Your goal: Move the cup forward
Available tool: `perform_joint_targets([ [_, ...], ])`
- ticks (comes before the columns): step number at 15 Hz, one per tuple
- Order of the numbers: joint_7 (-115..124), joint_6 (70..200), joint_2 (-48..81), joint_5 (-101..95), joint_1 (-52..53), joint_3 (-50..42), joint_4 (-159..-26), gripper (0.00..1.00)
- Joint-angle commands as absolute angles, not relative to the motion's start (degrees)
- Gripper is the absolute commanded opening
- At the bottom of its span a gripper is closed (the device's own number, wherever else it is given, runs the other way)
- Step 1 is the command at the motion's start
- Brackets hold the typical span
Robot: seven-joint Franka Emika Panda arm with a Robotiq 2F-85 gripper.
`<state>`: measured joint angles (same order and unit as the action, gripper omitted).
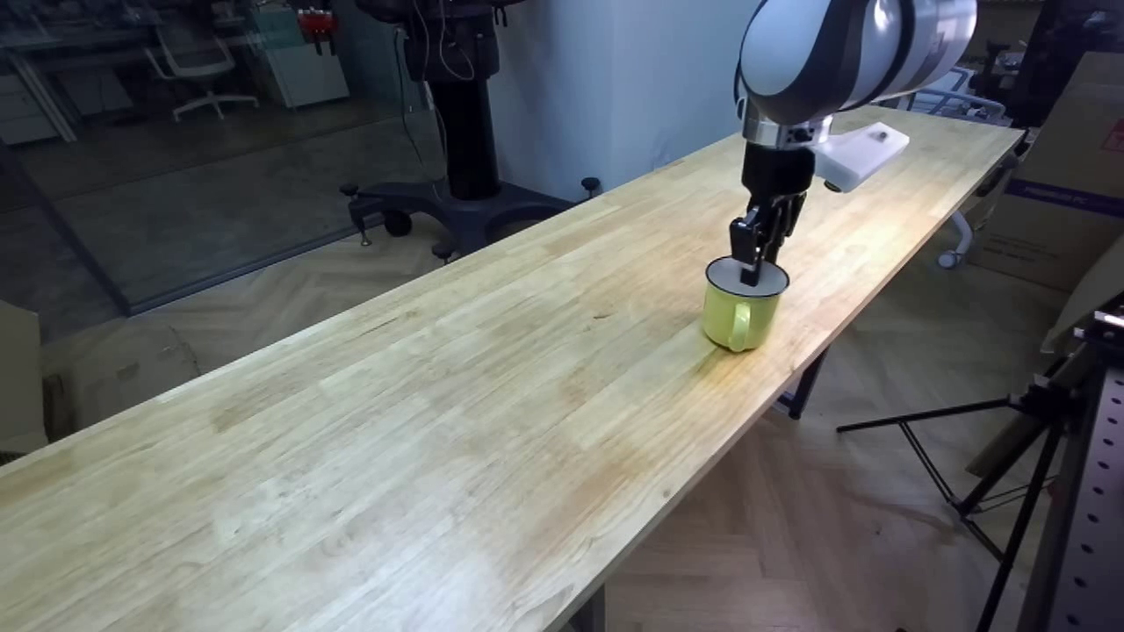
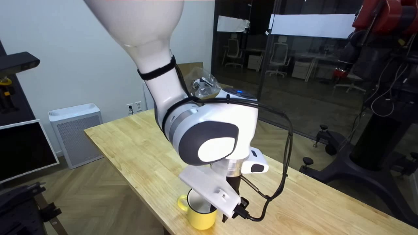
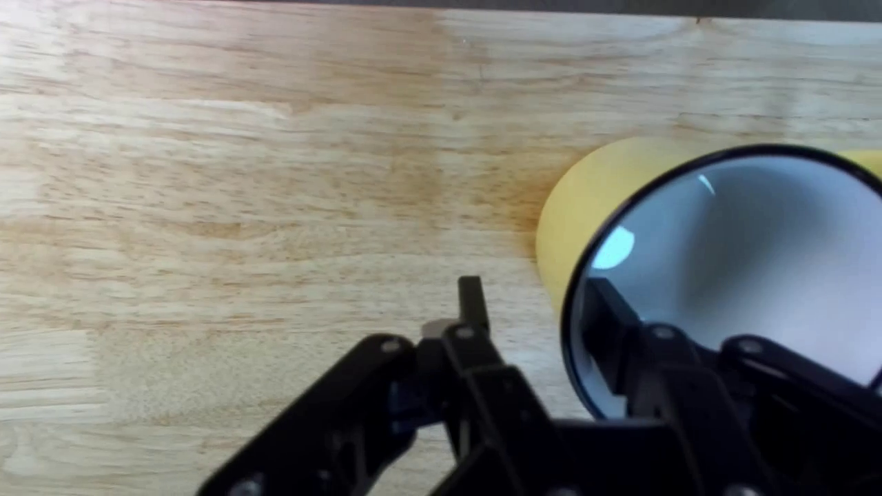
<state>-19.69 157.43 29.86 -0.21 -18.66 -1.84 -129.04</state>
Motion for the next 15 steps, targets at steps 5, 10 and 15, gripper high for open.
perform_joint_targets([
  [5, -18.9, 153.6, 30.9, -2.2, -15.7, -2.8, -126.1, 0.00],
  [10, -17.0, 150.1, 30.8, -2.5, -14.8, -4.0, -123.7, 0.03],
  [15, -11.5, 145.5, 31.6, -6.2, -10.8, -8.3, -118.3, 0.03],
])
